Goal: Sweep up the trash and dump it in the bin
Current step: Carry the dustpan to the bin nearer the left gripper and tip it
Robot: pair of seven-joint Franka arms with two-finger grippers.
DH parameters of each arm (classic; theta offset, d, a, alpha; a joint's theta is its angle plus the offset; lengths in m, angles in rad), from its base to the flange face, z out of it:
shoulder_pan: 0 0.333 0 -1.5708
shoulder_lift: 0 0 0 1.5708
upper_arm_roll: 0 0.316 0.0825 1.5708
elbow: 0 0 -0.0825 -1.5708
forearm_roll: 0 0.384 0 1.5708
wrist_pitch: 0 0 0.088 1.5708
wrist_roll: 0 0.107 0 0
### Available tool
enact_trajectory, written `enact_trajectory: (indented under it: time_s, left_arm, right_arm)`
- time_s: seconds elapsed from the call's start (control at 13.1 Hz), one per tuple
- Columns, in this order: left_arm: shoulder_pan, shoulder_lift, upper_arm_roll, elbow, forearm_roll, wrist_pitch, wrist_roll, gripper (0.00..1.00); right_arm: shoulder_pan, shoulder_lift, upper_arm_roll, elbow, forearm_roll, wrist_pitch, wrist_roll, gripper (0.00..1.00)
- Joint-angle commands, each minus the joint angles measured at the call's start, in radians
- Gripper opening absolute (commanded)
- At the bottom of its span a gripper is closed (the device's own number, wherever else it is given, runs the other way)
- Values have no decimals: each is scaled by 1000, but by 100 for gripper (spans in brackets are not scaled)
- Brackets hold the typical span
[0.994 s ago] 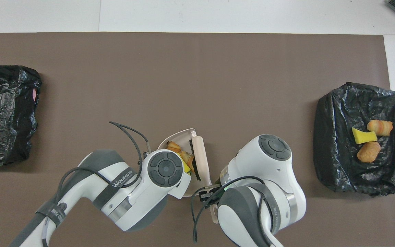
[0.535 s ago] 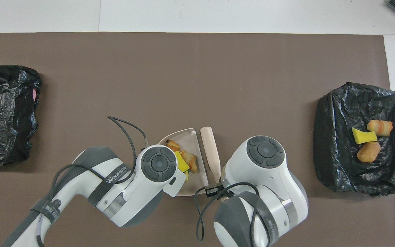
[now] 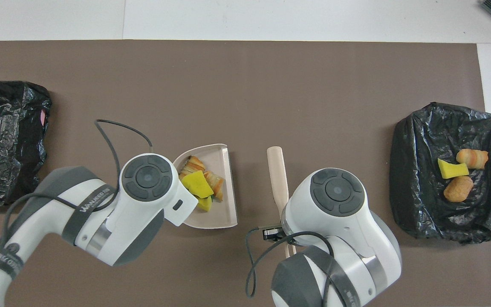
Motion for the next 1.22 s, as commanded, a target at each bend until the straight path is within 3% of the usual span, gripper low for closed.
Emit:
enact_trajectory:
  time_s: [0.0,0.23,0.54,0.76,0.99,1.15]
  left_arm:
    - [-1,-89,128,-2,-11,-5,192,0]
    - [0,-88,270,127,-11,-104,331,0]
    - [0,-65,430,222,-11,-97,455,0]
    - [3,24,539,383,-12,-157,576,0]
    - [8,87,666,455,-3,-132,641,0]
    - [9,183,781,561,-5,-120,768,0]
  right_arm:
    - [3,-12,12,7,35,-2,65,0]
    - [103,14,17,-15,86,61,136,0]
    - [196,63,18,-50,93,144,208,0]
    - [246,77,18,-116,98,204,237,0]
    - [256,80,18,-140,101,268,242,0]
    - [257,82,18,-153,101,293,240,0]
